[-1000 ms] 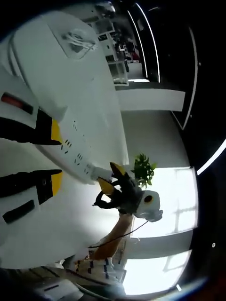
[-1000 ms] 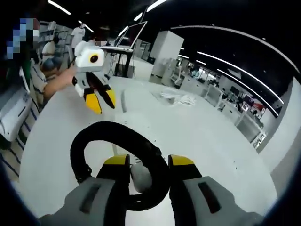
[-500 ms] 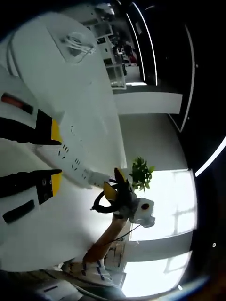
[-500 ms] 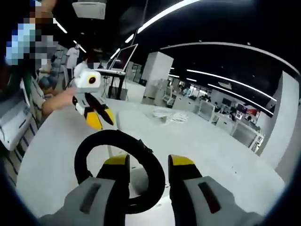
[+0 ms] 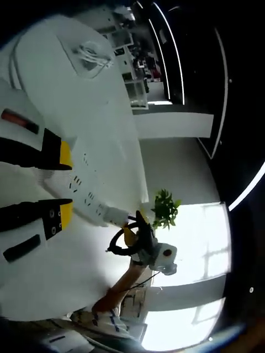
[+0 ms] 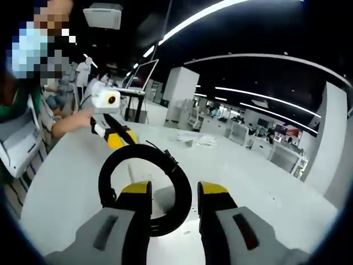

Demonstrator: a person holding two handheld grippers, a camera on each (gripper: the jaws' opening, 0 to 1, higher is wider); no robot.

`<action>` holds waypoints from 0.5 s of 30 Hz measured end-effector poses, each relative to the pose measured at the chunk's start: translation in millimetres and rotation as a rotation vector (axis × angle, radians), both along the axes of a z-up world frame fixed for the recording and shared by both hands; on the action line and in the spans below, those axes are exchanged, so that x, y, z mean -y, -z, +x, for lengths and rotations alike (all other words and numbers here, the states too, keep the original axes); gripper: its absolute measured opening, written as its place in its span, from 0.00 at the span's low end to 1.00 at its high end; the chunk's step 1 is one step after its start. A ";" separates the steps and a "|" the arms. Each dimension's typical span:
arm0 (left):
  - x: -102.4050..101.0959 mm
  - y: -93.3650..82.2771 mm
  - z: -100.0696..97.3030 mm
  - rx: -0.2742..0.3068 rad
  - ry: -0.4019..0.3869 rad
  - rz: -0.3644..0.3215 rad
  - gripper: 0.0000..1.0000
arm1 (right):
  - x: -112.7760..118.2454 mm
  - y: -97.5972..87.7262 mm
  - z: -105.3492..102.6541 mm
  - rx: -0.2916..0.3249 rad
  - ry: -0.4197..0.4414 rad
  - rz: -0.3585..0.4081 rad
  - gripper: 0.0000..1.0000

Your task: Straighten the power strip on the desk, plug the charger into it

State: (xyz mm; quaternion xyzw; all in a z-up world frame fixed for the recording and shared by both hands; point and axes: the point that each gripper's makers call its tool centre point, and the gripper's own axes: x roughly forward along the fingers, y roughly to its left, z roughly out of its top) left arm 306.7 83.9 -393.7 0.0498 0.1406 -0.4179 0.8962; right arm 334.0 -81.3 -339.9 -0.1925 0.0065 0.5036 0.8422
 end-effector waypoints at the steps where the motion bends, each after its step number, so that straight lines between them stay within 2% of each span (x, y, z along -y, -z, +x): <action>1: -0.2 0.7 0.0 -0.003 -0.001 0.000 0.21 | 2.0 -2.3 -1.0 -0.003 -0.005 0.011 0.31; 7: -0.5 2.2 -0.3 -0.011 -0.001 -0.001 0.21 | 20.5 -5.6 1.8 -0.036 0.003 0.053 0.30; 15: -5.6 6.0 2.2 -0.027 -0.022 0.018 0.21 | 34.5 10.0 10.4 -0.077 0.048 0.013 0.29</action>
